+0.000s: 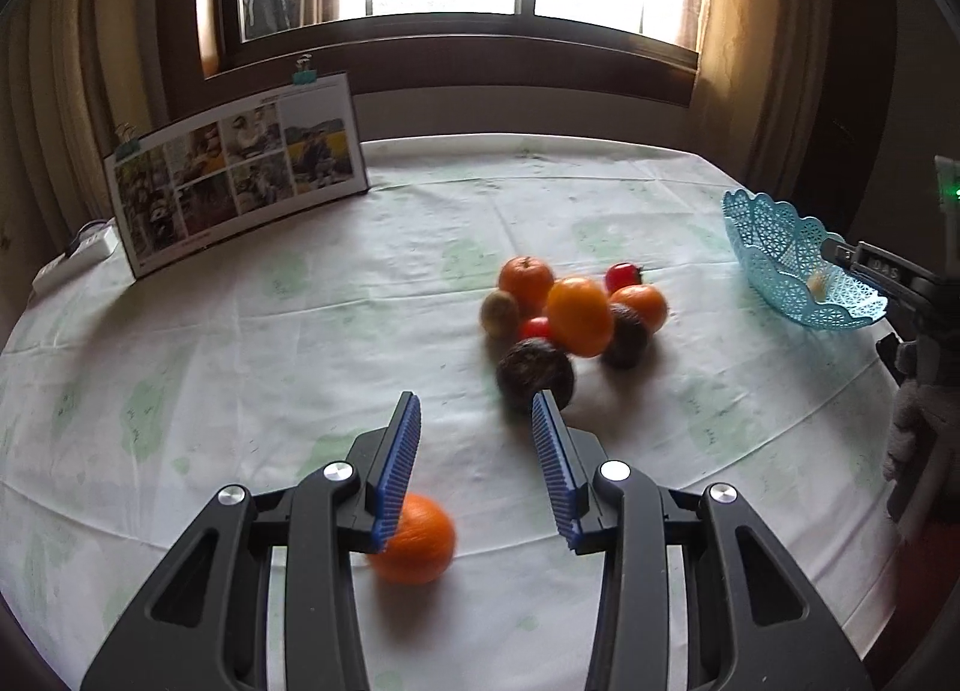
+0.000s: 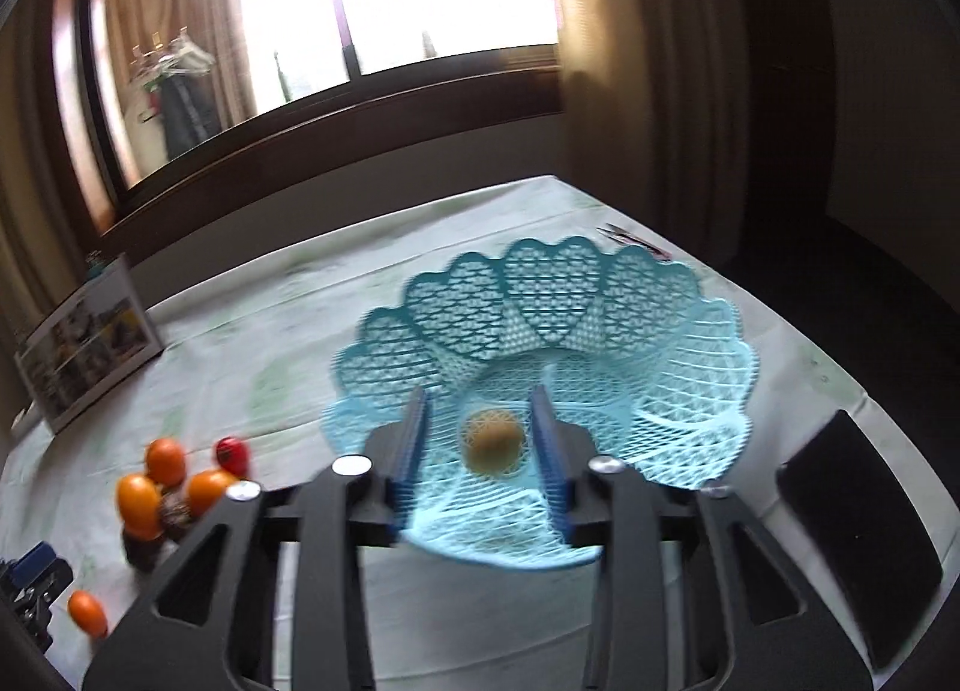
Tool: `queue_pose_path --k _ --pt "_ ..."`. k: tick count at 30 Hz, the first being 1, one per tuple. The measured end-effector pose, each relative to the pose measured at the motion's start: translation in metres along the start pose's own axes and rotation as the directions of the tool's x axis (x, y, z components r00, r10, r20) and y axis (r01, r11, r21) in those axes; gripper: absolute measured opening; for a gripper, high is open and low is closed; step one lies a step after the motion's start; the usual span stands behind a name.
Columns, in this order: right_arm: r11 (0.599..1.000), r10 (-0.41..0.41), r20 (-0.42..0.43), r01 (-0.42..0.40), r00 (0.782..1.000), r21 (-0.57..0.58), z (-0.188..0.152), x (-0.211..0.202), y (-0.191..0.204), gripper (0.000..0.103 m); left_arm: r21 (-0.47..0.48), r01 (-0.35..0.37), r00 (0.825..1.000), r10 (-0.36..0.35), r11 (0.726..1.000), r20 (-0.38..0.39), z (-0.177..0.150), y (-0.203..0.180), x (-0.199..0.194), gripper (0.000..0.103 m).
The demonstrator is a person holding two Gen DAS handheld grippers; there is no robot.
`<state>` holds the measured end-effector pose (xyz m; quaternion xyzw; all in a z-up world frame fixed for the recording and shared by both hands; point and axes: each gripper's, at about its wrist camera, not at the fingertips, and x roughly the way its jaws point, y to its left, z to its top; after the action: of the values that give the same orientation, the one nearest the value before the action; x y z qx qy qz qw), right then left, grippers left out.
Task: Organize fruits
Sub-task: 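Carry the kiwi over the blue basket and open the right gripper, then carry the mandarin to the blue basket and open the left gripper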
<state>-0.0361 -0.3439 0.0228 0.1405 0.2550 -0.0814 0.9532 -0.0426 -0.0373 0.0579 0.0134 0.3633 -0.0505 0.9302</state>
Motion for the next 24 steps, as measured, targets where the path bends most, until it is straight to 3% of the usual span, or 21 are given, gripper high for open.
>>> queue_pose_path --k 1,7,16,24 --pt "1.0 -0.005 0.002 0.005 1.0 0.021 0.0 0.001 -0.006 0.06 0.006 0.002 1.0 -0.002 1.0 -0.002 0.002 -0.004 0.001 0.04" --pt "0.996 -0.037 0.05 0.033 0.998 0.087 -0.013 -0.003 -0.03 0.06 0.044 0.016 1.0 -0.016 0.999 -0.002 0.011 -0.024 0.006 0.04" --pt "0.993 -0.051 0.133 0.036 0.99 0.111 -0.02 -0.021 -0.032 0.066 0.082 0.071 0.997 -0.073 0.994 0.021 0.035 -0.064 0.013 0.04" --pt "0.986 -0.048 0.124 0.027 0.991 0.162 -0.02 -0.022 -0.044 0.07 0.144 0.107 0.993 -0.114 0.984 0.041 0.049 -0.094 0.014 0.04"
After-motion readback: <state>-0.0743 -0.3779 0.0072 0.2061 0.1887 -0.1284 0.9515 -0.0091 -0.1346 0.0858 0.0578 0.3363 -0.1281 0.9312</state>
